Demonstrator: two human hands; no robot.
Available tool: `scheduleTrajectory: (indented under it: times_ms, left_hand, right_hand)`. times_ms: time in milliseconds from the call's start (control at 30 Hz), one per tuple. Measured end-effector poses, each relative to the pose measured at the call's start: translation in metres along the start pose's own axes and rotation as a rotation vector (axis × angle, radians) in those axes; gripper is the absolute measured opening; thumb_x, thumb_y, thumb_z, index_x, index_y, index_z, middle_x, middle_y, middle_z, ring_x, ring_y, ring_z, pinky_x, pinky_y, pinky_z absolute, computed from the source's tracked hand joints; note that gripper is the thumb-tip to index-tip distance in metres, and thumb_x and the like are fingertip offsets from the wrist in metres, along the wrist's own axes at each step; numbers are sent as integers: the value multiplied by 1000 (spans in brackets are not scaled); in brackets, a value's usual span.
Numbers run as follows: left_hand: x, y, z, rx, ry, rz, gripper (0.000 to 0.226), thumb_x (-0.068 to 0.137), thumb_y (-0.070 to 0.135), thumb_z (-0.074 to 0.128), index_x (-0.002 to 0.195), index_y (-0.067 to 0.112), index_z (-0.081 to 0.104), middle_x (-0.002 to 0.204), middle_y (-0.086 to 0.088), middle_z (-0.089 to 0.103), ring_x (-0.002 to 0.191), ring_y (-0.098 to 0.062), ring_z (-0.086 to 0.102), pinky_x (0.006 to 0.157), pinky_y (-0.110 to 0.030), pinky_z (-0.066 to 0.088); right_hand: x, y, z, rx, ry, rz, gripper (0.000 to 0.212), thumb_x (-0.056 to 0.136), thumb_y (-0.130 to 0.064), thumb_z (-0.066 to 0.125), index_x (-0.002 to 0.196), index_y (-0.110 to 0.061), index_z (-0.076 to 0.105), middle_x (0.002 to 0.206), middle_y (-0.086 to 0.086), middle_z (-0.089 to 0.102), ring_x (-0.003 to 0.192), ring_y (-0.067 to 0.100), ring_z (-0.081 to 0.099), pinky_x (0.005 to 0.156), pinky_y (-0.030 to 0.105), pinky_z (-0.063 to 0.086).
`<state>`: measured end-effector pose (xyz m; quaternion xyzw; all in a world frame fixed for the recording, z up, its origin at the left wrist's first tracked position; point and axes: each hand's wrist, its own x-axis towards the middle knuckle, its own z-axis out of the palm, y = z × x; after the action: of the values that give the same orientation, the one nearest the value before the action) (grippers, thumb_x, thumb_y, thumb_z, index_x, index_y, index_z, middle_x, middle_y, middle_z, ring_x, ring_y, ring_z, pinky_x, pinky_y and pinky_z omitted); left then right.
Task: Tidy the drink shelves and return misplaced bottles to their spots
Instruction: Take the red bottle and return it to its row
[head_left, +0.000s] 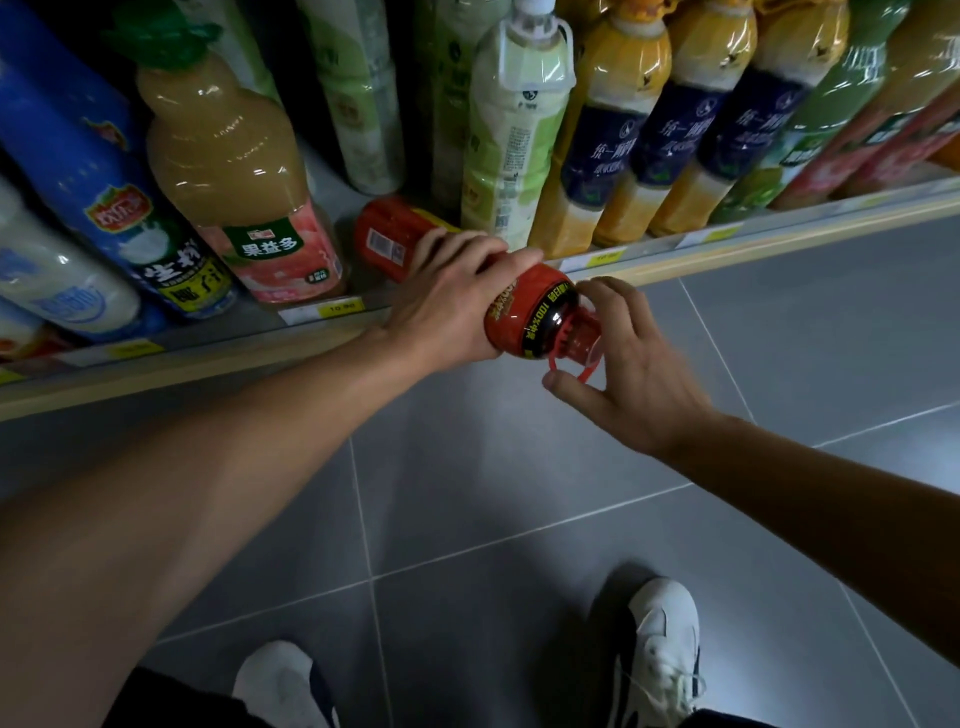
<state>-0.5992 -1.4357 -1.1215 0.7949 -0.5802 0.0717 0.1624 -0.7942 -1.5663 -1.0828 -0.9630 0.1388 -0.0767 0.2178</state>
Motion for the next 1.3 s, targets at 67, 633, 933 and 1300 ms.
scheduleTrajectory:
  times_ms: [67,633,933,1300]
  left_hand:
    - [3,2,0,10,-14,-19,93,61,51,77,143,30,40,131,-2,53,127,-27,46,109,-51,29]
    - [12,-29,3,11,-144,-1,115,56,53,83,152,30,24,148,-1,43,140,-25,36,116,-58,18]
    - [11,-10,-8,1,-56,-1,85,59,49,75,137,30,48,119,1,61,114,-27,53,104,-46,31]
    - [-16,91,-171,-387,-384,-379,87,53,41,82,134,29,51,110,-1,66,101,-26,63,89,-46,52]
  right_hand:
    - [6,-2,2,-5,-49,85,96,83,-53,70,155,-21,15,154,5,34,124,32,53,90,42,48]
    - [11,13,14,79,4,62,85,86,-34,75,155,-17,28,142,17,53,118,41,58,95,46,49]
    - [4,33,1,227,-11,8,76,90,-44,57,153,-14,31,139,14,52,117,27,56,91,28,43]
    - [-52,-95,-127,443,153,337,81,72,-41,79,139,-15,43,138,5,44,116,14,52,94,15,46]
